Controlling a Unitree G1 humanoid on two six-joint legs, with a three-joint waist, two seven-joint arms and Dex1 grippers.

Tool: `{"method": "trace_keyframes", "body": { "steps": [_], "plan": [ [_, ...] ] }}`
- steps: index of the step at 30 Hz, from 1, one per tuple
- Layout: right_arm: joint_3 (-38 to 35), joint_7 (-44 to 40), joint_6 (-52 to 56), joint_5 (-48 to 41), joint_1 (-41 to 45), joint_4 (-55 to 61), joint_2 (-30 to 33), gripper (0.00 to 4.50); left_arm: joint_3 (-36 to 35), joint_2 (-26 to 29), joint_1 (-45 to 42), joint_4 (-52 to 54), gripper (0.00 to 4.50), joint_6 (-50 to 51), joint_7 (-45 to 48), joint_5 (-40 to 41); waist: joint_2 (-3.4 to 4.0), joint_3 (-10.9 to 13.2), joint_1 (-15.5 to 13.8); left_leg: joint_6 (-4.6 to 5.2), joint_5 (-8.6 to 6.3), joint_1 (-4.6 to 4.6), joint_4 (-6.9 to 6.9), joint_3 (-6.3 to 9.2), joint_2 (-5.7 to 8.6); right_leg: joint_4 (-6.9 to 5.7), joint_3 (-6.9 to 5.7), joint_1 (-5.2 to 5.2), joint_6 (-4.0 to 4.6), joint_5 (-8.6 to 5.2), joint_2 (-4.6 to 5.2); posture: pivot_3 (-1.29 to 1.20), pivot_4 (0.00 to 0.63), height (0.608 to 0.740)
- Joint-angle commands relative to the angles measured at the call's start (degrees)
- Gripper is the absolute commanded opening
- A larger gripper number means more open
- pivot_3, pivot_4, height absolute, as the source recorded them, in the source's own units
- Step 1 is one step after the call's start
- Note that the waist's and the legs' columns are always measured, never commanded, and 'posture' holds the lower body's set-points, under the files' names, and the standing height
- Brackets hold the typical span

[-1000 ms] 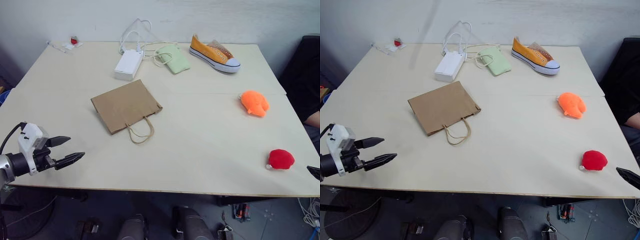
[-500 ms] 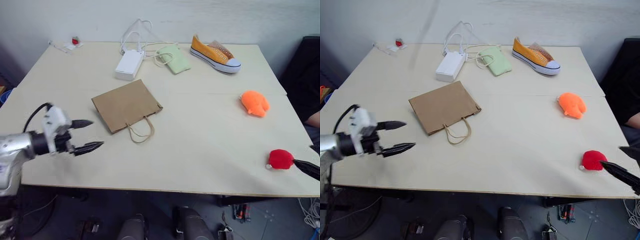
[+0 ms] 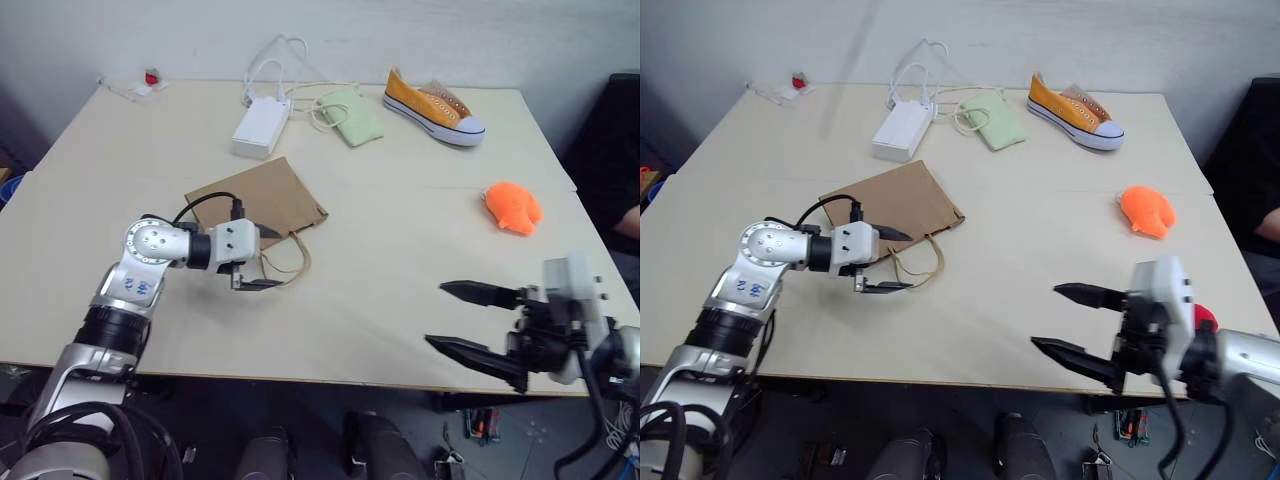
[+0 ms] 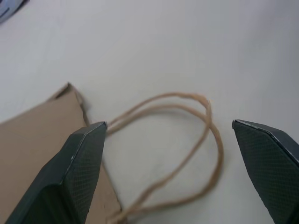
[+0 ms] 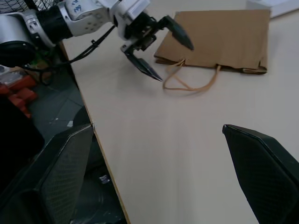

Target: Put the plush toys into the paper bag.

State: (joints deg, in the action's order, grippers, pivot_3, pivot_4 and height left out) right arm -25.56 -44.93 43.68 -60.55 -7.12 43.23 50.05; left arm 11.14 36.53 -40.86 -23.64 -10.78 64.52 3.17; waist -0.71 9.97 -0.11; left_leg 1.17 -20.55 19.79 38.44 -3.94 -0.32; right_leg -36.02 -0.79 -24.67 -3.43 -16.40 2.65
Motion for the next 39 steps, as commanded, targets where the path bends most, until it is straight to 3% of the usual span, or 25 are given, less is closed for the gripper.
{"method": "trace_keyframes", "body": {
  "steps": [1,2,5,8,13,15,17,23,28,31,34,39],
  "plan": [
    [5.1,2.3,-1.6,1.2,4.9,0.1,-1.5,4.49,0.3,-2.5,-5.0,-6.7,4.5,-4.4,-1.0,-1.8,0.0,0.0,0.2,0.03,-0.01,0.15,0.2,0.0,-0.01,0.0,-0.01,-0.09,-0.03,0.02,-0.02,0.0,0.15,0.74],
    [6.2,2.5,-1.7,1.5,5.8,0.0,-1.8,4.49,0.4,-3.0,-5.8,-8.4,4.5,-5.2,-1.1,-2.2,-0.01,0.0,0.1,0.08,-0.04,0.4,0.48,0.06,-0.03,-0.01,-0.07,-0.27,-0.05,0.03,-0.02,0.0,0.15,0.74],
    [8.3,3.2,-2.0,3.0,7.9,-0.8,-2.1,4.5,1.5,-3.2,-7.1,-12.4,3.9,-8.6,0.6,-3.7,-0.01,0.0,0.1,0.13,-0.06,0.75,0.74,0.07,0.0,-0.41,-0.06,-0.61,-0.12,0.07,-0.01,0.0,0.15,0.74],
    [8.3,3.9,-2.2,2.8,8.8,-1.4,-2.4,4.5,1.8,-3.5,-7.8,-14.4,2.95,-10.3,0.8,-4.8,-0.02,0.0,0.0,0.13,-0.06,0.76,0.75,0.06,0.0,-0.44,-0.06,-0.62,-0.12,0.07,-0.01,0.0,0.15,0.74],
    [8.5,3.7,-2.5,3.8,8.6,-1.7,-1.9,4.5,1.2,-4.0,-7.9,-15.4,2.95,-10.8,1.7,-4.6,-0.03,0.0,0.0,0.16,-0.07,0.79,0.76,0.07,0.0,-0.44,-0.06,-0.63,-0.12,0.07,0.0,0.0,0.15,0.74],
    [8.9,3.7,-2.7,5.0,8.5,-1.9,-1.7,4.5,0.5,-4.5,-8.2,-16.2,2.6,-10.1,1.7,-3.8,-0.03,0.0,-0.1,0.17,-0.07,0.79,0.76,0.07,0.0,-0.44,-0.06,-0.63,-0.12,0.07,0.0,0.0,0.15,0.74],
    [9.1,3.6,-2.7,5.9,8.5,-2.1,-1.7,4.5,0.1,-4.9,-8.5,-16.7,2.12,-9.7,2.0,-3.4,-0.03,0.0,-0.1,0.17,-0.07,0.79,0.77,0.07,0.0,-0.44,-0.07,-0.63,-0.12,0.07,0.01,0.0,0.15,0.74],
    [9.4,3.0,-3.5,8.5,8.0,-2.8,-2.0,4.5,-1.7,-6.0,-8.9,-17.6,0.09,-6.8,4.4,-0.5,-0.03,0.0,0.0,0.17,-0.07,0.8,0.78,0.07,0.01,-0.47,-0.08,-0.63,-0.12,0.07,0.0,0.0,0.15,0.74],
    [9.7,2.7,-3.7,9.5,7.8,-3.0,-2.1,4.5,-4.1,-6.7,-8.9,-14.0,0.04,-1.0,7.2,4.3,-0.03,0.0,0.1,0.16,-0.06,0.8,0.78,0.07,0.01,-0.51,-0.08,-0.65,-0.12,0.07,-0.03,0.0,0.15,0.74],
    [12.3,2.8,-4.5,13.2,8.4,-3.9,-2.2,3.84,-6.4,-8.8,-8.3,-5.0,0.0,15.6,10.0,13.8,-0.03,0.0,0.1,0.17,-0.06,0.84,0.83,0.08,0.01,-0.51,-0.08,-0.65,-0.12,0.07,-0.02,0.0,0.15,0.74],
    [14.8,3.8,-5.4,15.6,10.2,-5.1,-3.5,2.82,-7.5,-10.0,-6.9,5.4,0.0,30.5,10.1,21.5,-0.03,0.0,0.0,0.2,-0.08,0.95,0.94,0.17,0.01,-0.52,-0.1,-0.67,-0.13,0.07,-0.02,0.0,0.15,0.74],
    [22.6,4.6,-6.2,20.9,17.4,-8.8,-7.3,1.01,-7.2,-12.6,-5.9,13.2,0.0,39.1,7.5,25.4,-0.03,0.0,0.4,0.2,-0.08,0.96,1.15,0.19,0.01,-0.75,-0.07,-0.69,-0.13,0.07,-0.01,0.0,0.15,0.74]
  ]
}}
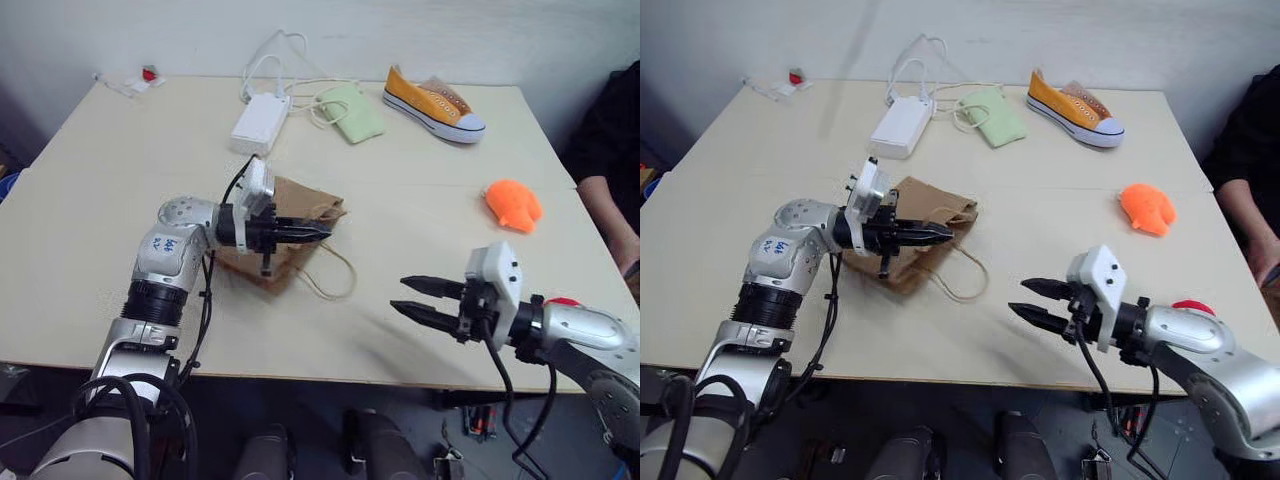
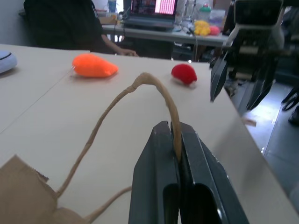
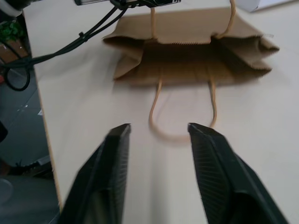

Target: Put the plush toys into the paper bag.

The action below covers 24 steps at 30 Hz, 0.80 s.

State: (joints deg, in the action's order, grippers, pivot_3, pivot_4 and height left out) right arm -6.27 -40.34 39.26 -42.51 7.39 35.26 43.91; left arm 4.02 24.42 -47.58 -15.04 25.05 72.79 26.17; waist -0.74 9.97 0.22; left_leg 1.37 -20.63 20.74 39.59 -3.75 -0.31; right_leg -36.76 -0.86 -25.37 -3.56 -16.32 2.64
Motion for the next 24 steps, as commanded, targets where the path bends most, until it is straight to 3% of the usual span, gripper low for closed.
{"method": "trace_keyframes", "body": {
  "steps": [1,2,3,8,16,24],
  "plan": [
    [5.3,-0.6,-2.4,4.5,4.2,-1.9,-1.5,0.6,0.8,-0.6,1.2,5.9,0.0,3.6,-0.3,2.3,0.0,0.0,0.1,-0.02,0.01,-0.03,0.03,0.0,0.0,-0.06,0.02,0.0,0.0,0.0,-0.02,0.0,0.15,0.74],
    [7.5,-1.1,-3.0,6.1,5.8,-3.5,-2.4,0.16,1.7,-0.7,1.4,7.1,0.0,3.8,0.2,2.1,0.0,0.0,0.0,-0.05,0.02,-0.05,0.04,-0.01,0.0,-0.11,0.03,0.0,0.0,0.0,-0.04,0.0,0.15,0.74],
    [9.4,-1.4,-3.7,7.7,7.2,-5.1,-3.2,0.07,2.2,-1.0,1.4,7.7,0.0,4.0,0.3,2.0,-0.01,0.0,0.0,-0.06,0.03,-0.05,0.05,-0.01,0.01,-0.12,0.04,0.0,0.01,0.0,-0.05,0.0,0.15,0.74],
    [16.1,-1.5,-6.4,14.3,15.4,-14.4,-8.9,0.07,1.9,-2.4,0.3,9.4,0.0,6.5,-1.0,3.6,0.0,0.0,0.0,-0.05,0.03,-0.03,0.17,-0.02,0.03,-0.18,0.07,-0.01,0.01,0.0,-0.06,0.0,0.15,0.74],
    [22.2,-1.8,-12.2,23.2,21.3,-27.6,-17.8,0.07,-0.1,-2.5,2.4,14.6,0.0,11.0,-4.1,6.6,0.01,0.0,0.0,-0.02,0.01,0.35,0.42,0.1,0.02,-0.24,-0.05,-0.24,0.0,0.0,-0.01,0.0,0.15,0.74],
    [30.1,-3.6,-16.8,36.8,21.0,-38.2,-16.5,0.07,-7.1,-2.3,-0.5,12.9,0.0,13.7,-10.1,10.6,0.02,0.0,0.0,-0.02,0.01,0.33,0.44,0.12,0.02,-0.26,-0.08,-0.22,0.01,0.0,0.01,0.0,0.15,0.74]
  ]
}}
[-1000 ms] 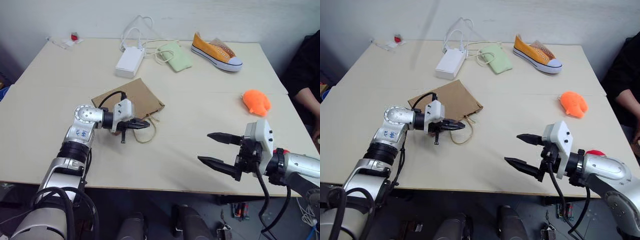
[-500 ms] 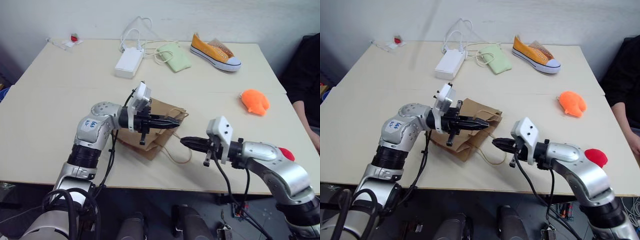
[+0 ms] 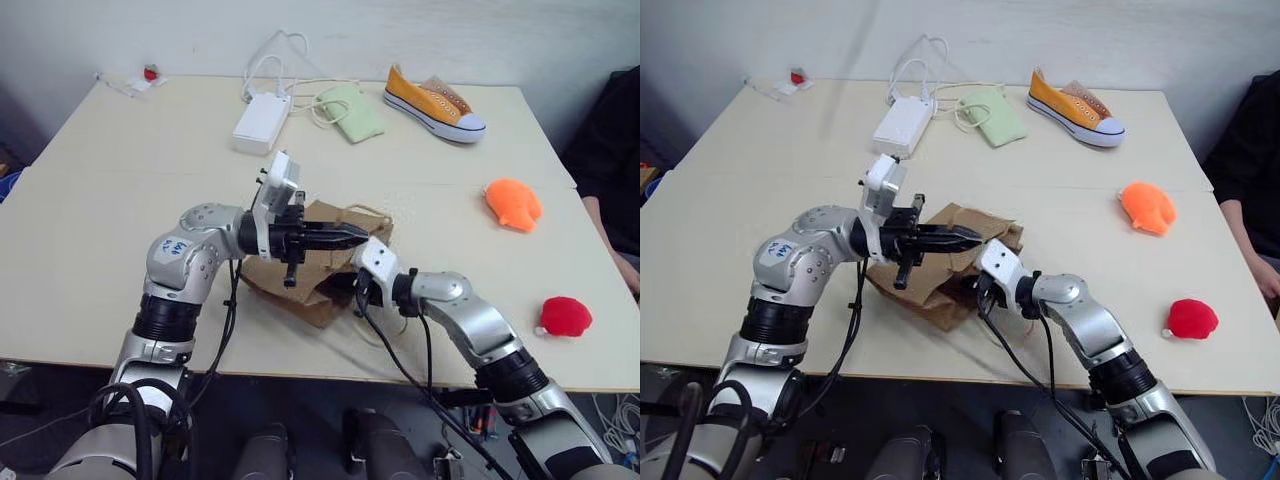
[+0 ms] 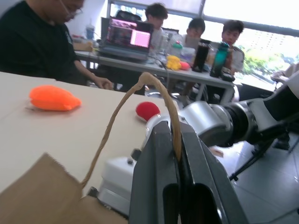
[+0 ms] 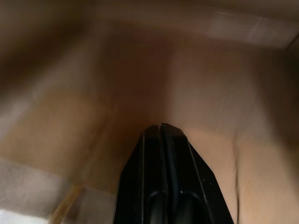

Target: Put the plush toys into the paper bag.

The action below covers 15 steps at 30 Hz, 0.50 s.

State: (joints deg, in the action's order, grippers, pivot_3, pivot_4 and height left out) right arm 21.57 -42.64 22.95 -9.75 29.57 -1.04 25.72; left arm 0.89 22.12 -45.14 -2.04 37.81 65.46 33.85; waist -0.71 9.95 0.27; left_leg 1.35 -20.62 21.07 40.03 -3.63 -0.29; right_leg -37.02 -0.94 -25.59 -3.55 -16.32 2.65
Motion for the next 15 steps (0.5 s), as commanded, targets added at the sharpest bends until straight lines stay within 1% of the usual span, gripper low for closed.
{"method": "trace_keyframes", "body": {
  "steps": [1,3,6,9,15],
  "plan": [
    [2.5,-1.7,-0.2,4.6,-1.6,-1.8,2.1,0.07,-5.2,0.1,-3.8,-1.0,0.0,1.3,-4.2,3.3,0.0,0.0,0.0,0.0,0.0,0.01,0.02,0.0,0.0,-0.01,0.0,0.0,0.0,0.0,0.0,0.0,0.15,0.74],
    [2.3,-2.1,-0.1,5.2,-2.4,-1.3,2.6,0.07,-6.8,0.5,-5.0,-2.3,0.0,1.9,-6.9,3.2,0.0,0.0,-0.1,0.0,0.0,-0.02,0.02,0.03,0.0,-0.02,-0.02,0.03,0.0,0.0,0.0,0.0,0.15,0.74],
    [1.3,-2.2,-0.1,5.4,-3.2,-0.6,2.6,0.07,-7.5,1.4,-4.7,-1.5,0.0,2.1,-7.1,3.7,0.02,-0.1,0.0,0.0,0.0,-0.05,0.01,0.03,0.03,-0.01,-0.03,0.06,0.0,0.0,0.02,0.0,0.15,0.74],
    [0.4,-2.2,0.2,5.5,-3.8,-0.2,2.5,0.07,-8.4,1.2,-4.9,-1.2,0.0,2.9,-8.3,4.8,0.02,-0.1,-0.2,-0.01,0.0,-0.04,0.02,0.07,0.03,-0.01,-0.06,0.06,0.0,0.0,0.04,0.0,0.15,0.74],
    [-2.9,-1.2,2.2,3.9,-5.0,2.8,2.0,0.07,-7.9,0.4,-5.0,-1.3,0.0,2.9,-9.0,5.7,0.02,-0.1,-0.2,-0.01,0.0,-0.04,0.02,0.09,0.05,-0.01,-0.07,0.08,0.0,0.0,0.05,0.0,0.15,0.74]
  ]
}}
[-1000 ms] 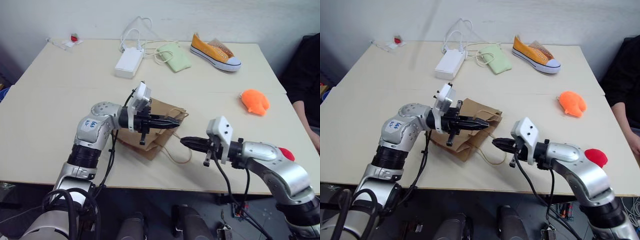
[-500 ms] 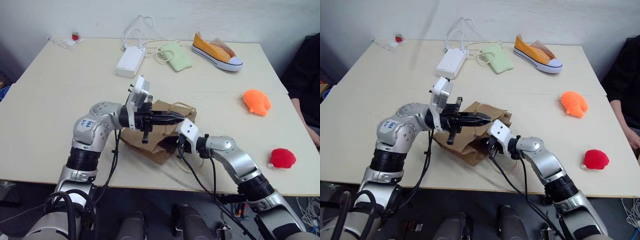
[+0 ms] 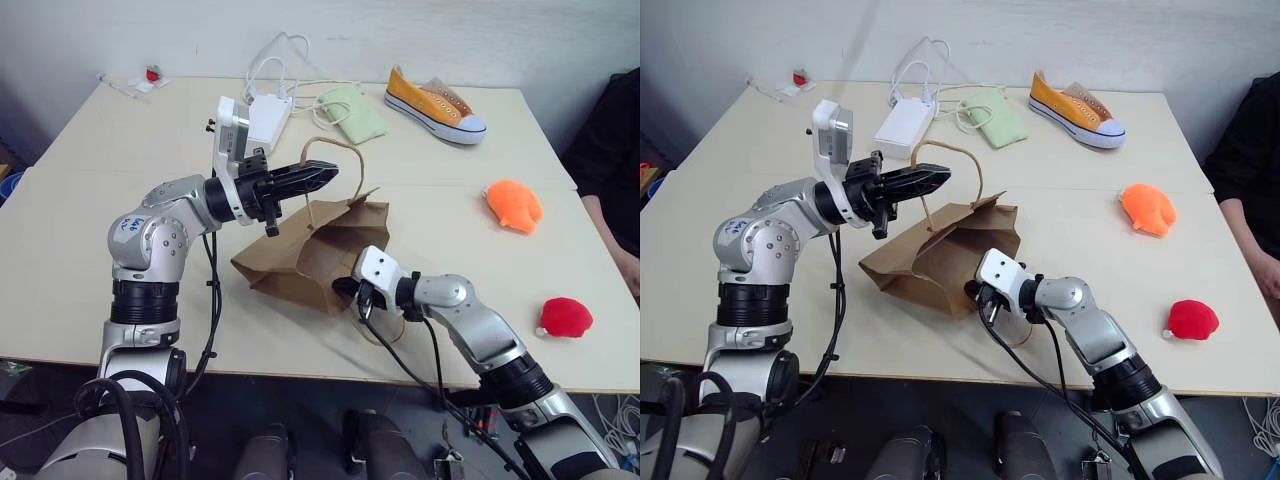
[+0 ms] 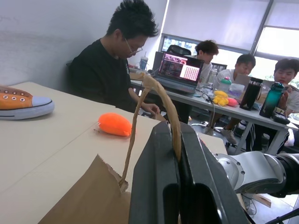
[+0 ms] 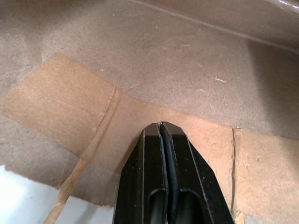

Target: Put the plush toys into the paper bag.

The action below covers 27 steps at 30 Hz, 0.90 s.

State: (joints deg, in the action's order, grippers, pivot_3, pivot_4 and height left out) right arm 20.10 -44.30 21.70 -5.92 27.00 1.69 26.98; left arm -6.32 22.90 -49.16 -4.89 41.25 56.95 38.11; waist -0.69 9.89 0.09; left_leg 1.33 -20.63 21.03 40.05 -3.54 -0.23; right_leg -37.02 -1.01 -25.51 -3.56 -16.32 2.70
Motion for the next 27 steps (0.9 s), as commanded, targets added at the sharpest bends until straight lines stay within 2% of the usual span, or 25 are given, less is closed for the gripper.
{"method": "trace_keyframes", "body": {
  "steps": [1,5,9,13,16,18,20,22,27],
  "plan": [
    [-2.5,0.7,4.5,-0.8,-3.3,1.7,0.8,0.07,-0.7,-0.5,-1.2,1.1,0.0,-0.6,-0.5,1.5,0.0,0.0,0.0,0.0,0.0,0.01,0.0,0.0,0.01,0.0,0.0,0.0,0.0,0.0,0.01,0.0,0.15,0.74],
    [-5.4,1.4,7.3,-3.1,-6.5,7.7,0.7,0.07,-2.0,-1.2,-2.4,-0.7,0.0,1.3,-0.8,3.7,0.0,0.0,0.0,0.0,0.0,0.02,0.0,0.01,0.01,0.01,-0.01,0.0,0.0,0.0,0.02,0.0,0.15,0.74],
    [-15.2,6.5,14.5,-10.4,-7.2,17.0,-2.6,0.07,1.6,-2.2,-1.0,0.5,0.0,-0.6,0.2,1.4,0.03,0.0,0.0,-0.01,0.01,0.03,0.0,0.02,0.01,-0.01,-0.02,-0.01,0.0,0.0,0.01,0.0,0.15,0.74],
    [-37.4,9.6,31.0,-22.7,-12.3,32.9,2.8,0.07,3.7,-2.7,1.2,3.2,0.0,0.1,0.9,2.0,0.14,0.1,-0.4,-0.01,0.0,0.13,-0.05,0.06,0.02,0.02,-0.02,-0.07,0.0,0.0,0.03,0.0,0.15,0.74],
    [-57.5,8.2,42.5,-30.6,-18.0,38.1,10.0,0.63,3.4,-2.9,3.1,5.5,0.0,0.9,0.3,3.4,0.14,0.1,-1.2,0.03,-0.05,0.2,-0.09,0.16,0.01,0.18,-0.05,-0.05,0.0,0.0,0.04,0.0,0.15,0.74],
    [-63.6,9.4,45.6,-31.4,-19.2,37.1,13.5,1.26,3.4,-3.0,4.3,6.3,0.0,0.9,-0.1,3.5,0.13,0.1,-1.3,0.03,-0.07,0.18,-0.11,0.16,0.01,0.22,-0.04,-0.01,-0.01,0.0,0.02,0.0,0.15,0.74],
    [-64.0,12.0,44.8,-28.8,-18.3,32.8,16.0,2.01,3.8,-3.0,5.5,6.8,0.0,0.5,-0.1,3.2,0.13,0.1,-0.6,0.04,-0.07,0.07,-0.1,0.06,0.02,0.19,0.06,0.02,-0.01,0.0,0.02,0.0,0.15,0.74],
    [-60.2,14.7,41.1,-24.5,-16.5,27.7,18.0,2.65,4.1,-3.2,5.8,6.7,0.0,0.2,-0.2,2.9,0.12,0.1,0.1,0.02,-0.04,-0.02,-0.1,0.0,0.03,0.21,0.14,0.04,-0.01,0.0,0.0,0.0,0.15,0.74],
    [-36.7,19.6,15.9,-2.8,-8.7,3.2,24.1,4.38,3.9,-3.8,4.6,5.7,0.0,-0.4,-0.9,2.6,0.12,0.1,1.1,-0.05,0.1,-0.42,-0.21,-0.35,0.15,0.04,0.5,0.09,-0.01,0.0,-0.07,0.0,0.15,0.74]
  ]
}}
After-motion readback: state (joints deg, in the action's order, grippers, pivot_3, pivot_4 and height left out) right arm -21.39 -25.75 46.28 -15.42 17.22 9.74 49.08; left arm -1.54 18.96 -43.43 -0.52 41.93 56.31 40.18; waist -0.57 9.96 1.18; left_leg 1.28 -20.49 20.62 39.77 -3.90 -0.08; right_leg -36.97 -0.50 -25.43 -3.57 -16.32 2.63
